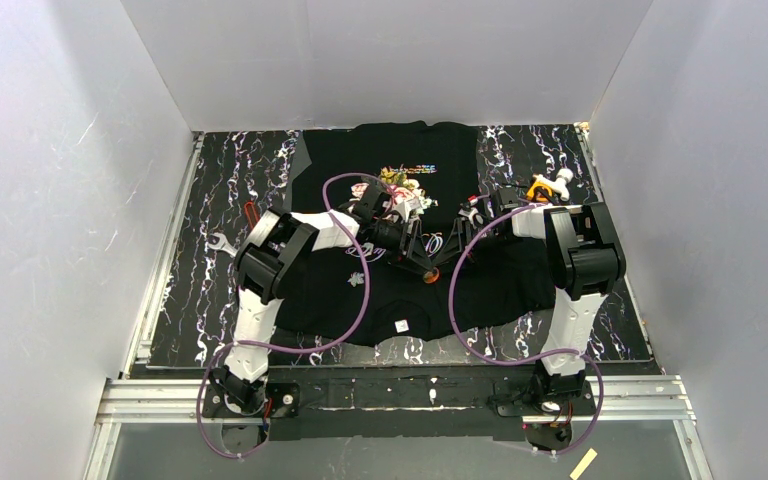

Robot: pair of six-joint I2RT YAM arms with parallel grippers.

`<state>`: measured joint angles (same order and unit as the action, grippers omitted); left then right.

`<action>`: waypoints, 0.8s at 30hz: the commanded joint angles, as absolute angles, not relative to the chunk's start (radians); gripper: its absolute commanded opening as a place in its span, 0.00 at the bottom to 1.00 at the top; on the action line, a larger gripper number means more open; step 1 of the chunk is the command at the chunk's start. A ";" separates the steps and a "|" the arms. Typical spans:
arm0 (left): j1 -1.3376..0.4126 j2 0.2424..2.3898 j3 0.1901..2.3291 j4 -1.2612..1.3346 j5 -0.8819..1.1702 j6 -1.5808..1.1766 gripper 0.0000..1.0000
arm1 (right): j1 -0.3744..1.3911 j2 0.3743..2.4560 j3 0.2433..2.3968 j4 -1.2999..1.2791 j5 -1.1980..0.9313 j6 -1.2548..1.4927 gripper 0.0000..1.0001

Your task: Remove the brooch from the garment

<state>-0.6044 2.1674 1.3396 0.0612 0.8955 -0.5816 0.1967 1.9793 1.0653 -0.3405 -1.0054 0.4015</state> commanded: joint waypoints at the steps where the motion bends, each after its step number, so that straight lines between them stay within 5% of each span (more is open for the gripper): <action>1: -0.589 2.099 1.310 0.057 0.938 -0.600 0.51 | 0.292 1.981 1.100 -0.278 -1.112 0.421 0.47; 11: -0.581 2.076 1.298 0.059 0.953 -0.609 0.55 | 0.347 1.995 1.114 -0.229 -1.126 0.473 0.53; 19: -0.582 2.078 1.293 0.055 0.910 -0.600 0.17 | 0.262 1.956 1.119 -0.431 -1.071 0.291 0.53; 24: -0.596 2.099 1.308 0.034 0.876 -0.579 0.10 | 0.242 1.945 1.100 -0.463 -0.990 0.248 0.52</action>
<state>-0.5861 2.1231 1.2980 0.0517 0.9127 -0.6044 0.2417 1.9823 1.1034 -0.3920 -0.9970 0.3256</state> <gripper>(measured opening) 0.117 0.522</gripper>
